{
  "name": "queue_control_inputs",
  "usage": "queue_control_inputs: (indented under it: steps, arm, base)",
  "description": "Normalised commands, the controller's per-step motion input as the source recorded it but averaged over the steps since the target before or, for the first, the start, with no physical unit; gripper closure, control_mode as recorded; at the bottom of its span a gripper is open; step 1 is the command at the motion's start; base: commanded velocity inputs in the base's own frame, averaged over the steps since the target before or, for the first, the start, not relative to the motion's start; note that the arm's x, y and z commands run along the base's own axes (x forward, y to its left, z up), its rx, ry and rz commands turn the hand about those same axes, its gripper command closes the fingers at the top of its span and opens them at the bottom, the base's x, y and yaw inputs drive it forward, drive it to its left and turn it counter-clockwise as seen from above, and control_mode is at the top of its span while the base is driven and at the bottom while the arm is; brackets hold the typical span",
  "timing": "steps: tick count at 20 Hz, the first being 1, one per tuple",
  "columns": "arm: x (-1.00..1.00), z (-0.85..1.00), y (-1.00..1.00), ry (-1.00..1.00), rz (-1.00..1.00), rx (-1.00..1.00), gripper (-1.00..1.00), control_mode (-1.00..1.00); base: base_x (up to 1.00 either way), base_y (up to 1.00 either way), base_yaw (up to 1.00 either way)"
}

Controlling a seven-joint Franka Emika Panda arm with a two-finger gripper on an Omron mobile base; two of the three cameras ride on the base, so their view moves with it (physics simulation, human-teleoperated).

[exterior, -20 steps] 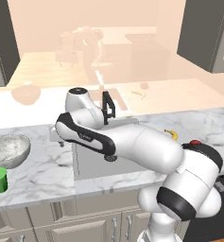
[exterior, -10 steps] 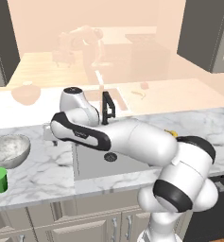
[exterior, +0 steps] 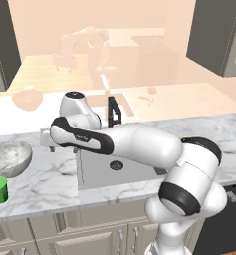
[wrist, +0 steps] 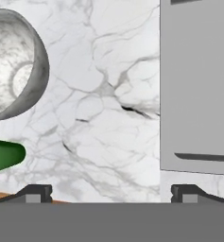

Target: Remove the onion and banana from the sink. Then move the bowl and cup from the counter to the sink for washing.

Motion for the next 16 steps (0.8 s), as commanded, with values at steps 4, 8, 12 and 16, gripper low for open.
queue_control_inputs:
  steps: [4, 8, 12, 16]
  arm:
    - [0.08, 0.00, 0.21, 0.00, 0.00, 0.02, -1.00, -1.00]
    - [0.10, 0.00, 0.20, 0.00, 0.00, 0.01, -1.00, -1.00]
    - [0.10, 0.00, 0.21, 0.00, -0.01, 0.00, -1.00, -1.00]
    - [0.12, 0.00, 0.21, 0.00, -0.01, 0.00, -1.00, -1.00]
  base:
    - [0.00, 0.00, 0.00]
    - [0.00, 0.00, 0.00]
    - [0.00, 0.00, 0.00]
    - [0.00, 0.00, 0.00]
